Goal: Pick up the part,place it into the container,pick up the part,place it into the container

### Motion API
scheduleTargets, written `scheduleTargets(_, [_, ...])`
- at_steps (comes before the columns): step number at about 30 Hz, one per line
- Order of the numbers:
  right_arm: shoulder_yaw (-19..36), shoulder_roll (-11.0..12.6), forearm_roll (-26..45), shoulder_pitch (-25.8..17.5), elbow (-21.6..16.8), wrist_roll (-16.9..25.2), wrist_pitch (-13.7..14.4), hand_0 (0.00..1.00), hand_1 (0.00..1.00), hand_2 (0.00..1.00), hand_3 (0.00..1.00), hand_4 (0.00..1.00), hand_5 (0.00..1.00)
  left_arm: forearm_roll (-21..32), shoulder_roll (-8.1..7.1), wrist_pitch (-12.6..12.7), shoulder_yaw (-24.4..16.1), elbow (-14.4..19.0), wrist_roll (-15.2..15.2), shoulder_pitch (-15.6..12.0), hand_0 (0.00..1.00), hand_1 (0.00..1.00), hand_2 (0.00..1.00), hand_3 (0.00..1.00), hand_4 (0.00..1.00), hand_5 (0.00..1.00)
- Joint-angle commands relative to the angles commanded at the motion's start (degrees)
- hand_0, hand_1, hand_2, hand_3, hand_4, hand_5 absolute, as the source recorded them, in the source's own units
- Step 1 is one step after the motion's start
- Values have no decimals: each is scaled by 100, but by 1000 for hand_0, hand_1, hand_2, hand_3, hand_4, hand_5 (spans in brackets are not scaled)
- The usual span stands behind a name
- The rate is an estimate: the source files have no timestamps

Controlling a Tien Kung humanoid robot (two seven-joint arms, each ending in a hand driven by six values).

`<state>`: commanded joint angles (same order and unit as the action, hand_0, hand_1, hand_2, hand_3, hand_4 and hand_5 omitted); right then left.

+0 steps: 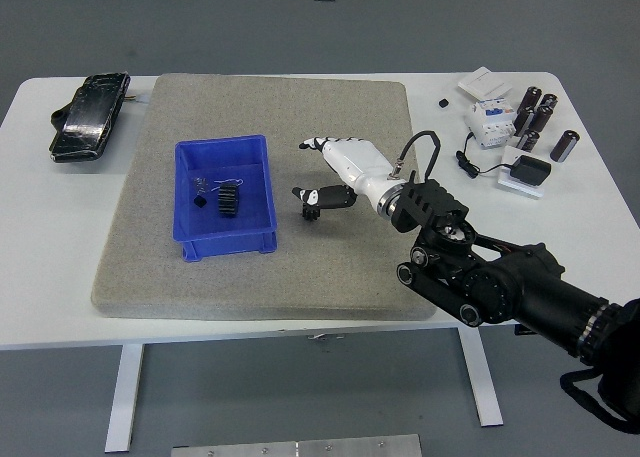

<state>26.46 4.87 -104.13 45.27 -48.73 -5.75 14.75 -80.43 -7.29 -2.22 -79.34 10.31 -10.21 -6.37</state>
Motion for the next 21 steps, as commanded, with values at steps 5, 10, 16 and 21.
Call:
scheduleTargets(5, [-205, 26, 43, -39, 80, 36, -65, 784, 754, 820, 832, 776, 543, -10, 5, -2, 3, 0, -2, 1, 668, 668, 655, 662, 697, 408])
scheduleTargets(10, [-393, -21, 81, -26, 204, 54, -98, 771, 748, 816, 832, 770, 531, -2, 0, -4, 20, 0, 6, 13, 668, 668, 654, 662, 697, 408])
scheduleTargets(16, [-650, -170, 127, 64, 390, 69, -109, 733, 719, 792, 828, 768, 525, -3, -1, -6, 36, 0, -3, 23, 667, 668, 655, 662, 697, 407])
scheduleTargets(21, [-799, -308, 141, 143, 560, 74, -108, 733, 719, 792, 828, 768, 525, -8, -7, -8, 44, 0, 2, 42, 667, 668, 655, 662, 697, 407])
